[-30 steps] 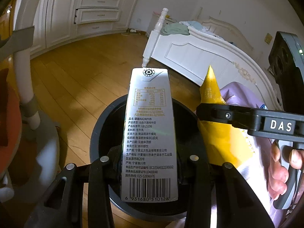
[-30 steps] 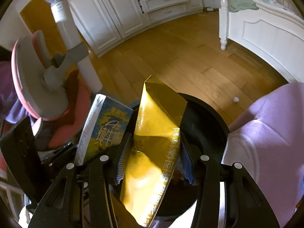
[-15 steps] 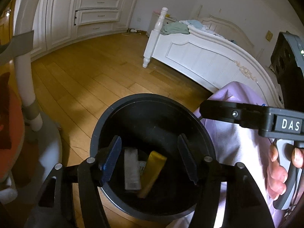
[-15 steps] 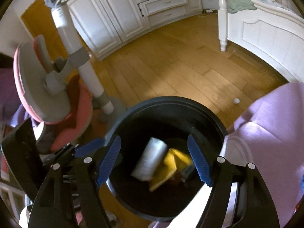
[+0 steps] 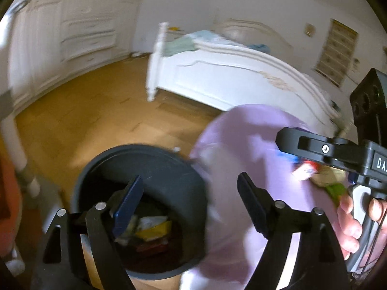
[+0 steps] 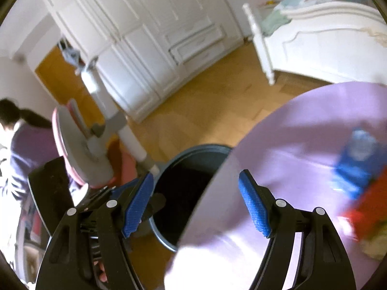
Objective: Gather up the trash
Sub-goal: 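Grasp the red carton with the left tool while the right tool grasps the beige packet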
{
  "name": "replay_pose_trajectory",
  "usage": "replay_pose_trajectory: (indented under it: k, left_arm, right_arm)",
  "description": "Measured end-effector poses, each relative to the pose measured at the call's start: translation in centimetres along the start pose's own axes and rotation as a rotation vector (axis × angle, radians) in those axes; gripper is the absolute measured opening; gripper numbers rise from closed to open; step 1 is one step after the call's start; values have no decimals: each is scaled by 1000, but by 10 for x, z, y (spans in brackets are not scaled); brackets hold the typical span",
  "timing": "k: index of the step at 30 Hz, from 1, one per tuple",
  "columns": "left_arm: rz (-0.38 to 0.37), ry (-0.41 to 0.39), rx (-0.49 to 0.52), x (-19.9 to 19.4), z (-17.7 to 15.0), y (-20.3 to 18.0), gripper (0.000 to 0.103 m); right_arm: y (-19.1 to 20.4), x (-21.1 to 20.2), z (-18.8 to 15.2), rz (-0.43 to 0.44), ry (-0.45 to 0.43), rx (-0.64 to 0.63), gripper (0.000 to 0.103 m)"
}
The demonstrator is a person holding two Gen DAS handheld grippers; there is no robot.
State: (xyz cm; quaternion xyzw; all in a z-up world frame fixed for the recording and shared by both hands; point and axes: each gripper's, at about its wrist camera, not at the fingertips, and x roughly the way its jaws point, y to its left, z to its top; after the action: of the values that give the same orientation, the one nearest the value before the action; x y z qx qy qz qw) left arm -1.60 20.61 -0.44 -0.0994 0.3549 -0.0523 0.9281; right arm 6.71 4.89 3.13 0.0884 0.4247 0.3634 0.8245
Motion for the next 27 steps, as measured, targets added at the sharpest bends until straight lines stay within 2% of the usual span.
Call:
replay_pose_trajectory:
  k: [4,8,14,17,21,23,24,25,26,27]
  left_arm:
    - [-85,-6,111,7,13,-53,80]
    - [-155,3,231,24,22,-106,80]
    - [-208,32,357,57,27,-160,80]
    - [-203,66,416,79,29,-180,80]
    - [-199,105,461,92,24,-186,80]
    - [-192,132,473,101,23,-187,79]
    - [-191,143,477,105,24,-187,79]
    - [-190,149,481,107,24,-188,72]
    - [-190,158,482,109,25,-187,61]
    - [-190,181,479,114,25,-186,57]
  right_arm:
    - [-30,-55,-5,-35,-83,-74,78]
    - [-67,-102,-13,-101,-87,-221,78]
    - [-128,-140,-23,-207,35,-403,78]
    - [-141,-139,-34,-220,106,-481,78]
    - [-145,-123,-50,-215,188,-563,78]
    - [-138,-111,-58,-237,220,-606,66]
    - [-139,-106,-60,-243,243,-618,55]
    - [-138,-101,-63,-251,251,-623,53]
    - [-137,-100,-65,-257,247,-632,51]
    - [-136,-101,-65,-255,240,-636,42]
